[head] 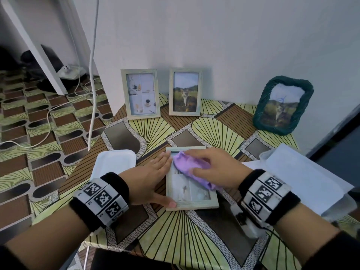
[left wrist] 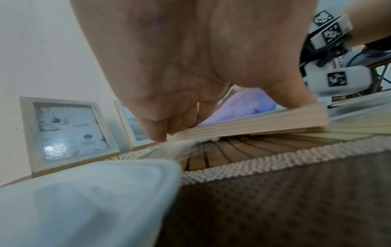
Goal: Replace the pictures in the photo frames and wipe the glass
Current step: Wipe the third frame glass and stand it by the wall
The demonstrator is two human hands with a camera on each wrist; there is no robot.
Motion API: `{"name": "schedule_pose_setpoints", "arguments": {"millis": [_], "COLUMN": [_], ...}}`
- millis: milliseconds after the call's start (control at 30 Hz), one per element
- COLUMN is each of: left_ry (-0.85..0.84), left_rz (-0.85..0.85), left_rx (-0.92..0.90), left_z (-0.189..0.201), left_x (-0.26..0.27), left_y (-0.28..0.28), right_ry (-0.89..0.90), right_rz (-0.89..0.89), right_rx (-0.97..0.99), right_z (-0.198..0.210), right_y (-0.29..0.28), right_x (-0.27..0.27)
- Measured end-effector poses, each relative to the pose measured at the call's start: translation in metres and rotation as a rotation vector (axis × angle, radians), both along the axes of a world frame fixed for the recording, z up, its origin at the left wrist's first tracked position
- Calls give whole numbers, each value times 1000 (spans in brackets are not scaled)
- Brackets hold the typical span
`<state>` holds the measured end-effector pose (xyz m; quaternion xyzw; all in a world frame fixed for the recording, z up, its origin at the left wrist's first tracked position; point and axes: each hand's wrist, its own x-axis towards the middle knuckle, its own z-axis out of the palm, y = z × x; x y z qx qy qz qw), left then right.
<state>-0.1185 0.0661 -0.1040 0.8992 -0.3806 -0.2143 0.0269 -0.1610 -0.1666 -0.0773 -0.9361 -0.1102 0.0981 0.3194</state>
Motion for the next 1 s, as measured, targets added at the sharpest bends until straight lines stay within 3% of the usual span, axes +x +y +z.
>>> {"name": "schedule_pose_setpoints", "arguments": {"millis": [100, 200, 333, 467, 567, 767, 1000], "left_ry": [2, -12, 0, 26, 3, -248, -141], "left_rz": [5, 11, -24, -62, -44, -57, 102], "left_rx": [-21, -55, -141, -41, 17, -12, -274], "left_z": [1, 7, 20, 25, 26, 28, 47], "left_x": [-1, -3, -7, -14, -18, -25, -12], "left_y": [0, -4, -24, -53, -71, -91, -77], "right_ry": [27, 103, 318, 382, 411, 383, 330], "right_rz": [-168, -301, -463, -559, -607, -699, -722], "right_rx": [338, 552, 849, 1090, 1170, 1230, 1181], "right_z": [-4, -7, -20, -22, -23, -28, -32], "right_y": [-11, -12, -12, -12, -9, -3, 4], "right_x": [-23, -43, -55, -58, -60, -59, -62]}}
